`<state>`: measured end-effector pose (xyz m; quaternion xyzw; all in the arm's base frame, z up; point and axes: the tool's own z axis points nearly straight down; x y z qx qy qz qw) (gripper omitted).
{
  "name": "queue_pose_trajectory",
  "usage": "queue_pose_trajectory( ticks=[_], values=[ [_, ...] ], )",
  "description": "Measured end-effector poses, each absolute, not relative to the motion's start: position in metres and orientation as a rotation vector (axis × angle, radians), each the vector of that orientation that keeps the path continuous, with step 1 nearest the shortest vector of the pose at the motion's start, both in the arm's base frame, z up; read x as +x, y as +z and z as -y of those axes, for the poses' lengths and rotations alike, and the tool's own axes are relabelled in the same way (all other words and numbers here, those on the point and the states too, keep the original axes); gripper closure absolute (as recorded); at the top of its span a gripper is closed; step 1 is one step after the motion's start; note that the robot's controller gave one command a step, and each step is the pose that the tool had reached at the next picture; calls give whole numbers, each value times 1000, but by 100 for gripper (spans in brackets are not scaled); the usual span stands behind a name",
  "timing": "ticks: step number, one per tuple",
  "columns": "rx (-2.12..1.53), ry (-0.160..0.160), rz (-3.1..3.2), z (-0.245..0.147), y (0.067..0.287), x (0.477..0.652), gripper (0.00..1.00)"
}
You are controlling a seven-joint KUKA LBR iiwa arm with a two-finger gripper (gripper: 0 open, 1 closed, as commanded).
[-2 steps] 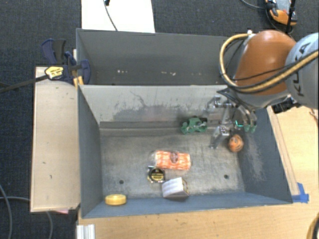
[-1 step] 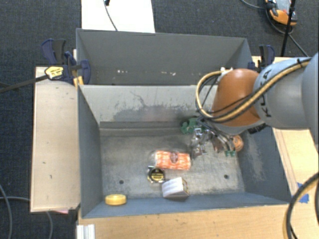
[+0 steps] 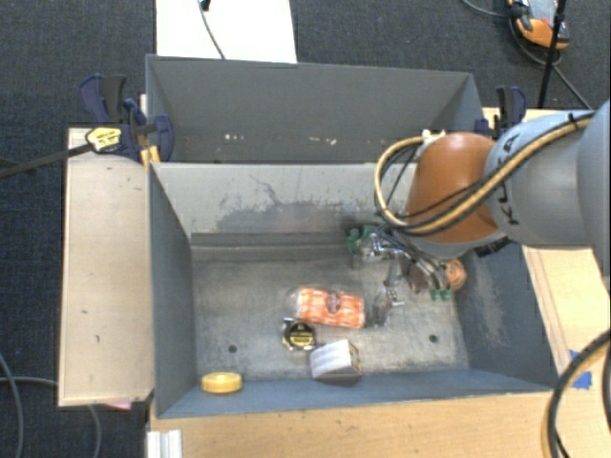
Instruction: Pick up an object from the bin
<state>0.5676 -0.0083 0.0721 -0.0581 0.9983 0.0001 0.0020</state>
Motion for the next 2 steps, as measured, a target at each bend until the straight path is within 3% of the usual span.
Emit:
queue_pose_trajectory(
  ticks=[1, 2],
  values=[
    [-183, 0, -3128, 8, 74, 569, 100],
    [-183, 0, -3128, 8, 74, 569, 100]
  ],
)
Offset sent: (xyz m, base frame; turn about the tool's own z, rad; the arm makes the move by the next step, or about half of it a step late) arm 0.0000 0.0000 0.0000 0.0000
